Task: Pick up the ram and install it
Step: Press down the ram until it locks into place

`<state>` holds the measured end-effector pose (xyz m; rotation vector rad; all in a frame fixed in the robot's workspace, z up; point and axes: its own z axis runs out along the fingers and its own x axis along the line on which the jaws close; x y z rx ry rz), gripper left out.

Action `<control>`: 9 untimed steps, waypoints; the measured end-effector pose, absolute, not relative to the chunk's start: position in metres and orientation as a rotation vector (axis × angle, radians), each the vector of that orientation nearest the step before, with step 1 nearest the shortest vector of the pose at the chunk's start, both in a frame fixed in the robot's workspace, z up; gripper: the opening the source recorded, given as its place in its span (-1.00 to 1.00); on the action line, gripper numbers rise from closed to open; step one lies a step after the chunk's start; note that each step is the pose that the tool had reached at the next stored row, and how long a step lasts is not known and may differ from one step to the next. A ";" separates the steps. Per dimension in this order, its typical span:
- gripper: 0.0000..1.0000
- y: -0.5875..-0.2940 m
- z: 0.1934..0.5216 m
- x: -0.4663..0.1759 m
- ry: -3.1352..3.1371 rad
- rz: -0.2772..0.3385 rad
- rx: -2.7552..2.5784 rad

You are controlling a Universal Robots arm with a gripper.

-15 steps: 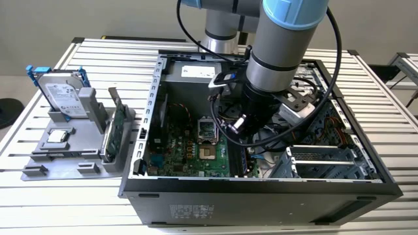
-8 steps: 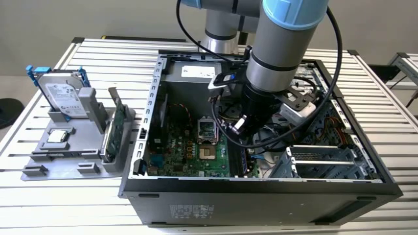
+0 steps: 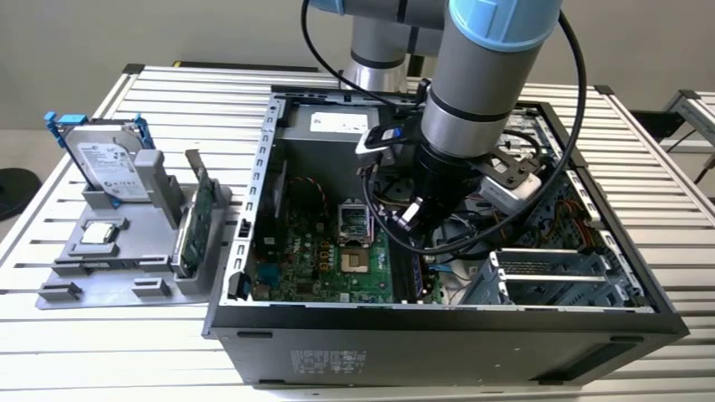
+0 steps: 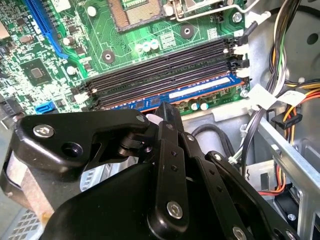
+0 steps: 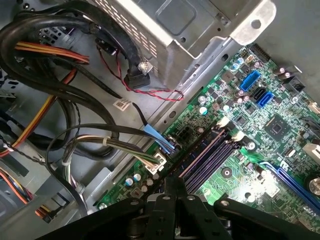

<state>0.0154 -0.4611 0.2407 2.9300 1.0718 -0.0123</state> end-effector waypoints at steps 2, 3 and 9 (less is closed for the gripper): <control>-1.00 -0.461 0.241 0.015 1.074 -0.012 2.929; -1.00 -0.461 0.241 0.015 1.074 -0.012 2.929; -1.00 -0.461 0.241 0.015 1.074 -0.012 2.929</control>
